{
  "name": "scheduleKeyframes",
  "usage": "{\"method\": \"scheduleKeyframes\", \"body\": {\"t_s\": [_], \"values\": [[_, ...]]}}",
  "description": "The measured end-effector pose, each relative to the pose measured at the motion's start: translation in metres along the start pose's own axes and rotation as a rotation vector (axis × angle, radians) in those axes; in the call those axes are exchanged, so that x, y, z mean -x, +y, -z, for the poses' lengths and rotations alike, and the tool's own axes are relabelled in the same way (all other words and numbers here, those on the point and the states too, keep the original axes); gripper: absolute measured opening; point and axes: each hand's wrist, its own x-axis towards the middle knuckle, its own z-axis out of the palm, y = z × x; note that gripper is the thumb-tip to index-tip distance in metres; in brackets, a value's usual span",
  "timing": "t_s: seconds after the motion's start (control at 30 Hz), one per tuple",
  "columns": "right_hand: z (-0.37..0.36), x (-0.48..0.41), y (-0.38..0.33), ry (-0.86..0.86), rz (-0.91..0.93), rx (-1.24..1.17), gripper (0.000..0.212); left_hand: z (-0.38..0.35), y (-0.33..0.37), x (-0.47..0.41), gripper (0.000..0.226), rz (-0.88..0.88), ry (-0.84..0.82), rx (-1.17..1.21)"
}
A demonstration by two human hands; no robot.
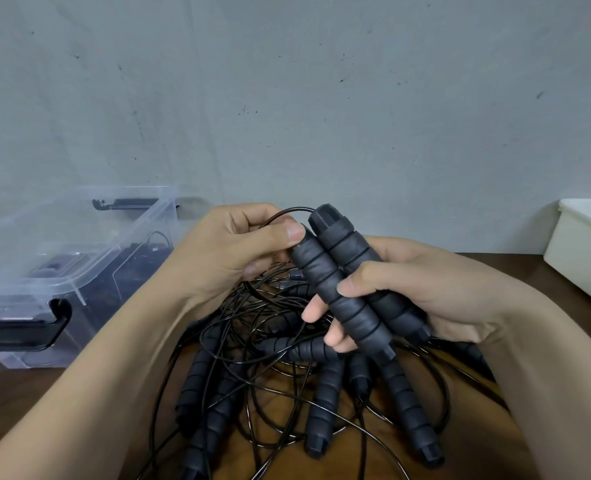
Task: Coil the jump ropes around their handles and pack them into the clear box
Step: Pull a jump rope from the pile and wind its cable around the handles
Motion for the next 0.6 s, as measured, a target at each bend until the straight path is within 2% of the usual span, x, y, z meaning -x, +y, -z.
{"method": "scheduleKeyframes", "body": {"t_s": [0.2,0.4,0.53,0.6], "values": [[-0.0064,-0.0031,-0.0015,0.138,0.026,-0.020,0.027,0.0006,0.0021,0.0019,0.022,0.000,0.024,-0.002],[-0.0075,-0.0052,-0.0001,0.178,0.028,0.039,0.033,-0.0009,0.0018,0.0012,0.010,-0.003,0.029,-0.019],[-0.0040,-0.0022,0.0002,0.084,0.018,0.093,0.029,0.0006,0.0030,0.0015,0.009,0.018,0.006,-0.033],[-0.0016,0.0000,0.0019,0.038,0.044,0.220,0.046,0.0018,0.0033,0.0019,0.011,0.023,-0.007,-0.038]]}}
